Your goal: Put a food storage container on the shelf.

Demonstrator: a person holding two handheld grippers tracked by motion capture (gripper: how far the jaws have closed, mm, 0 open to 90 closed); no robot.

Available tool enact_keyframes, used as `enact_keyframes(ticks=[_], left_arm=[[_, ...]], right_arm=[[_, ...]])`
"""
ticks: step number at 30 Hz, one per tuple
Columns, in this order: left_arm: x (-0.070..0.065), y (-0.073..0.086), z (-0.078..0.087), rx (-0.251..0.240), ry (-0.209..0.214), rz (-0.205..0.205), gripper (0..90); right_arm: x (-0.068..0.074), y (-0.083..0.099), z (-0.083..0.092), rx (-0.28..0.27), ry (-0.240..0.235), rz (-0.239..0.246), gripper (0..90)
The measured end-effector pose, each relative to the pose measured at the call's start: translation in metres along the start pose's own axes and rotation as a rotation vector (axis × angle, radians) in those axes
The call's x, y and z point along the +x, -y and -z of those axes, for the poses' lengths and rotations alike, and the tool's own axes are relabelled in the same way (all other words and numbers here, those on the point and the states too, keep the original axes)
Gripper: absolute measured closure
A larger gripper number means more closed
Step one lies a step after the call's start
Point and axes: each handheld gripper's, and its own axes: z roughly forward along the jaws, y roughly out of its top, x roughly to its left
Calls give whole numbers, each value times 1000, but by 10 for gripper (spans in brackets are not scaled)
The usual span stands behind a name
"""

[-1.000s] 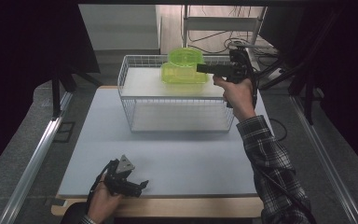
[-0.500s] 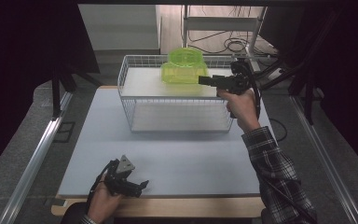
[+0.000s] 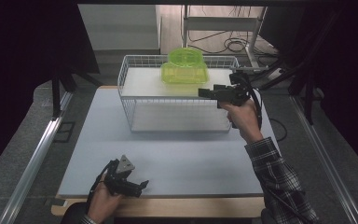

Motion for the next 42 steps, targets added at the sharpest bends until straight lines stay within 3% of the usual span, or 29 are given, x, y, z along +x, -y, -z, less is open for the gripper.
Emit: enact_keyframes(ticks=[12,42], left_arm=[[0,0,0,4,0,-5,2],[-1,0,0,6,4,-5,3]], right_arm=[[2,25,-2,40,17,73,69],[-1,82,-15,100,75,191,28]])
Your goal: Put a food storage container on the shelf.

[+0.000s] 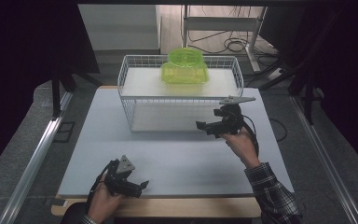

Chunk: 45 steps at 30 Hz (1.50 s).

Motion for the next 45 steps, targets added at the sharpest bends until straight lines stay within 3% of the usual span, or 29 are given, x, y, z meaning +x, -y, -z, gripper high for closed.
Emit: enact_keyframes(ticks=[10,23,45], left_arm=[[0,0,0,0,-1,1,2],[-1,0,0,3,-3,-5,3],[-1,0,0,-5,-1,-21,2]], right_arm=[[2,23,-4,22,18,20,0],[1,54,-1,41,24,0,0],[4,101,7,89,90,14,0]])
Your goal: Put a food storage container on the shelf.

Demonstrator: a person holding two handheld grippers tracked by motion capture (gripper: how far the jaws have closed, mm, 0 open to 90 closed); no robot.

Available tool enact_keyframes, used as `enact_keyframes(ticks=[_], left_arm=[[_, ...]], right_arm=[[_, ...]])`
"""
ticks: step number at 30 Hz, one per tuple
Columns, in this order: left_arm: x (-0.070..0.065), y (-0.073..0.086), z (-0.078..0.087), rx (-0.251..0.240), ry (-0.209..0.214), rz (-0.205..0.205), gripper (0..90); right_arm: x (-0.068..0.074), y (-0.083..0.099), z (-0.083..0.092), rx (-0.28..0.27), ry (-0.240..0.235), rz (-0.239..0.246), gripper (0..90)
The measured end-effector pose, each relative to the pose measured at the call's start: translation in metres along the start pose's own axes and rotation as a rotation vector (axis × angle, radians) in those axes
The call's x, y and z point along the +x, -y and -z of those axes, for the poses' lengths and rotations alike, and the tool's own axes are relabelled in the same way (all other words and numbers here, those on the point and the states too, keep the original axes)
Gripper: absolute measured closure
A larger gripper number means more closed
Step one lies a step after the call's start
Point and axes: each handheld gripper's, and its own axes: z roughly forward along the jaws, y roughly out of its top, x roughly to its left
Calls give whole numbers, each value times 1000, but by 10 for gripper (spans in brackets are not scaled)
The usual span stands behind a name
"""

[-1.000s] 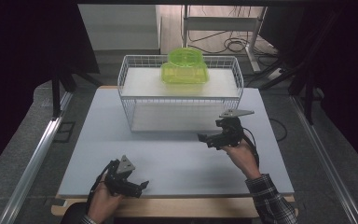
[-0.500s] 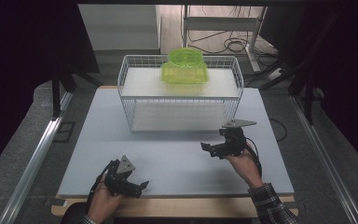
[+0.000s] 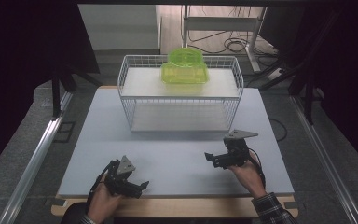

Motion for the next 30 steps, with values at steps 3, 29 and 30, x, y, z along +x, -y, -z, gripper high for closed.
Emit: enact_keyframes(ticks=[3,29,30], left_arm=[[0,0,0,-2,2,-4,2],[-2,0,-2,-2,-2,-19,0],[-1,0,-2,-3,-2,-16,0]], right_arm=[[1,4,1,6,3,5,0],[10,44,-5,123,68,61,0],[10,44,-5,122,70,64,0]])
